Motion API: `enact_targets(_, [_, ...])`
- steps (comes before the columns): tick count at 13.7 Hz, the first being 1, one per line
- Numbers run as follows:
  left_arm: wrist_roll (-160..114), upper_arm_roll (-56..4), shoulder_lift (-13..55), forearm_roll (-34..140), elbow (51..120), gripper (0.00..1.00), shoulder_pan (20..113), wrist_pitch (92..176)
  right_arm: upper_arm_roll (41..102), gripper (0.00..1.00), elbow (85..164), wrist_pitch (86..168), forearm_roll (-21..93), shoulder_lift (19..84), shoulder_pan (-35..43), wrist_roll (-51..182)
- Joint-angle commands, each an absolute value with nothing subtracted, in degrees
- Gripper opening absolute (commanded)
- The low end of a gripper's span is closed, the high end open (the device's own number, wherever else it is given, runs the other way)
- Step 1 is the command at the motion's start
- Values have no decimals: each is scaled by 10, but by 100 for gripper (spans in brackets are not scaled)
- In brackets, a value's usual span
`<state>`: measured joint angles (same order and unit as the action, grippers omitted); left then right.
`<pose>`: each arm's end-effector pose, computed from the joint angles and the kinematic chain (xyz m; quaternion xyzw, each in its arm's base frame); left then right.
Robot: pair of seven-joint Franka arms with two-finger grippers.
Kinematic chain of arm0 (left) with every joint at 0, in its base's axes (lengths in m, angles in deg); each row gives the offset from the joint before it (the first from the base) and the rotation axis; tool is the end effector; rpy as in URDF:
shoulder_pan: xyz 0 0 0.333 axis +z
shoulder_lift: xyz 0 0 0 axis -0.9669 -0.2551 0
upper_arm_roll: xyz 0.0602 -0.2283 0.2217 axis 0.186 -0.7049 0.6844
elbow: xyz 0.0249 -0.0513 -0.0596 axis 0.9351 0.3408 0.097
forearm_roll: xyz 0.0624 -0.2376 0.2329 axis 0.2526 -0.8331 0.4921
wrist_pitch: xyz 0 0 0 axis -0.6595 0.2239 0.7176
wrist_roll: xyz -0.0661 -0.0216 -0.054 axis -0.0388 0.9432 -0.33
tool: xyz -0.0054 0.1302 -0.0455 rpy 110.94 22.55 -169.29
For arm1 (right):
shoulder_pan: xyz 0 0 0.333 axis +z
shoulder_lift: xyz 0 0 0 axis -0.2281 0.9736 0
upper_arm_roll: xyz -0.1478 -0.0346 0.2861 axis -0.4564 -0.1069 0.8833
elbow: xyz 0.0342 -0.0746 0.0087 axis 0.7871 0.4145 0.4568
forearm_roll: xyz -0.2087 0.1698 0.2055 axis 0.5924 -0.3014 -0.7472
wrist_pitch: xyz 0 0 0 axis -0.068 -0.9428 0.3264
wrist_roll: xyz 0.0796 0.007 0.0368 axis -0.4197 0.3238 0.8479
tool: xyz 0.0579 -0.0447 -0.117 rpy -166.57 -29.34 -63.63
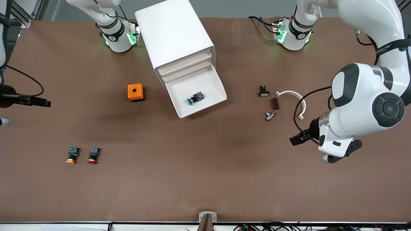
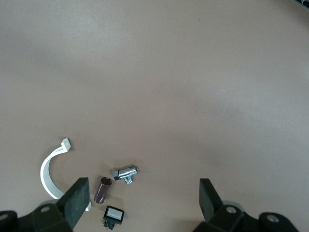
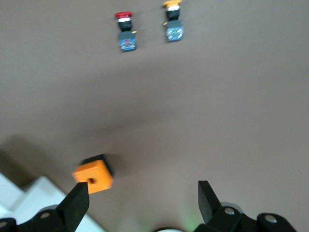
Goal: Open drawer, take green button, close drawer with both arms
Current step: 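Reach the right gripper into the open drawer toward the green button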
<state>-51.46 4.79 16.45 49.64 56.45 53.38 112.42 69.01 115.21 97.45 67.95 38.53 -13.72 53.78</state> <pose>0.6282 -0.1643 0.4522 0.9729 0.2224 -0.0535 0.0332 0.5272 -0.0614 0.5084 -0.9833 0.1341 0.1186 0.0316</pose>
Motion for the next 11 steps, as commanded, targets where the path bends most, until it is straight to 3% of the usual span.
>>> enact_targets(1, [-505,48,177,509,576,100,530,1132,691,100,1206,971,658,303,-74,361])
enact_targets(3, [-504,48,178,509,576,100,530,1132,691,100,1246,979,648,260,-17,236])
enact_targets(6, [-504,48,178,509,576,100,530,1132,694,100,1358,1084,647,190,115,2])
enact_targets(8, [-504,48,178,509,576,100,530,1144,695,100,1388,1157,655,195,218,-167])
enact_targets(11, [-505,47,176,509,576,100,530,1146,695,100,1389,1242,686,258,313,-319])
